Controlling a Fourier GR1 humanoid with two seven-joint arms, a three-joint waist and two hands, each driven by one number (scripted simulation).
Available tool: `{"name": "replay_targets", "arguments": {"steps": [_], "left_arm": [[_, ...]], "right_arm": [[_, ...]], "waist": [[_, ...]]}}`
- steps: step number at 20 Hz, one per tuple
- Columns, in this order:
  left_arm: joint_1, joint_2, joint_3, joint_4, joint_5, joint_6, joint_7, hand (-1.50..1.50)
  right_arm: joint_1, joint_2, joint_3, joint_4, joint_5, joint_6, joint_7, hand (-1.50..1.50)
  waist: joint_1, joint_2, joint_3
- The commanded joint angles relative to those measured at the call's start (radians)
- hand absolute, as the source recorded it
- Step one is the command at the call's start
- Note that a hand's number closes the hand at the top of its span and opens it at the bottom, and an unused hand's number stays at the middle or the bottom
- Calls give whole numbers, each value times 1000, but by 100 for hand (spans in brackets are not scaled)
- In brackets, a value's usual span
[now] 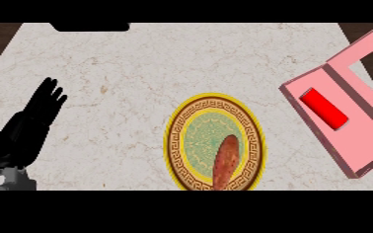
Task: Pick the can from the plate and place it in the cardboard box
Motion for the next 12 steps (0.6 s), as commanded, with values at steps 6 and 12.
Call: {"name": "replay_targets", "arguments": {"steps": [6,12], "left_arm": [[-3,-23,-24,-40,-24,24,28,0],[-71,56,63,80,34,-41,-4,0]], "right_arm": [[181,-112,-146,12,-272,129,-107,-150],[256,-197,-213,129,-347,202,-218,-150]], "waist": [[5,2,0],[1,3,0]]}}
